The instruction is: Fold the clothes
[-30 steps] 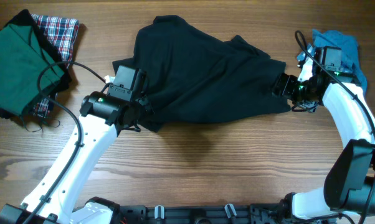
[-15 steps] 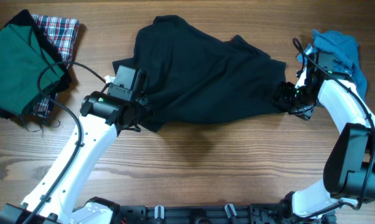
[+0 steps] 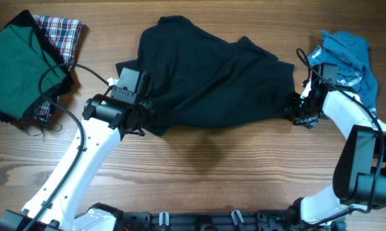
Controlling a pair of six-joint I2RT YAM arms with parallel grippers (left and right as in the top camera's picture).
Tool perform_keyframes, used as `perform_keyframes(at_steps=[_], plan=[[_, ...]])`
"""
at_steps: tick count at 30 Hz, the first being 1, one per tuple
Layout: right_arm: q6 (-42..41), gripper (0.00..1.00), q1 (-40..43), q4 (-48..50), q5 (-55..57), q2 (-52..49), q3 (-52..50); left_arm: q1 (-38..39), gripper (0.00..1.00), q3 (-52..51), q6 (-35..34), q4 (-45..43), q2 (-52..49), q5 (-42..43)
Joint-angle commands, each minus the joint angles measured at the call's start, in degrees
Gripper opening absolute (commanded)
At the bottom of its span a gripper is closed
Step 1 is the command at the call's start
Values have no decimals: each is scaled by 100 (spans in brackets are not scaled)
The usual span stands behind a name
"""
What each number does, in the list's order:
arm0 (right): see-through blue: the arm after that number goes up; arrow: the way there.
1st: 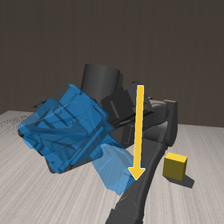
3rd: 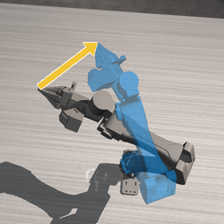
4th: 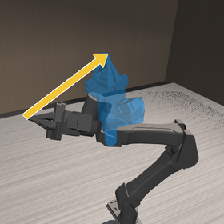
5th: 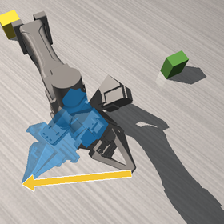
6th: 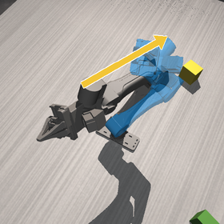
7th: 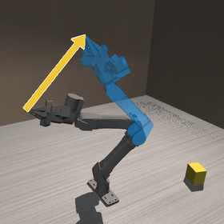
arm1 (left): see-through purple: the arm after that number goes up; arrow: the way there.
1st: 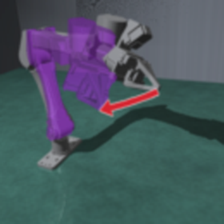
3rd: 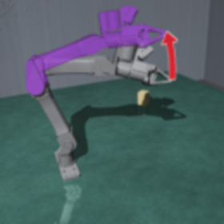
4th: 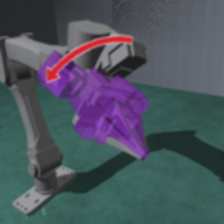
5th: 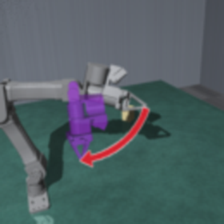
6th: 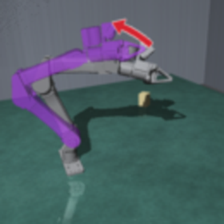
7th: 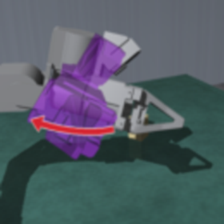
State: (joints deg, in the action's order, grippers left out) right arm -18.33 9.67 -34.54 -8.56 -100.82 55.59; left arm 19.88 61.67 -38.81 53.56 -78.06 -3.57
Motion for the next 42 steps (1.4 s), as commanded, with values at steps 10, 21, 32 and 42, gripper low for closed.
perform_keyframes(at_steps=[10,21,32,42], plan=[[114,4,-7,-542,-212,372,466,13,4,26,90,-15,-50,-85],[688,4,-2,-3453,-271,1268,1906,9,4,26,111,15,-50,-105],[1235,4,-2,-4531,-1329,1268,1882,9,4,26,114,225,-48,-177],[1300,64,-2,-4234,-1187,1266,1106,-90,58,389,264,588,31,-188]])
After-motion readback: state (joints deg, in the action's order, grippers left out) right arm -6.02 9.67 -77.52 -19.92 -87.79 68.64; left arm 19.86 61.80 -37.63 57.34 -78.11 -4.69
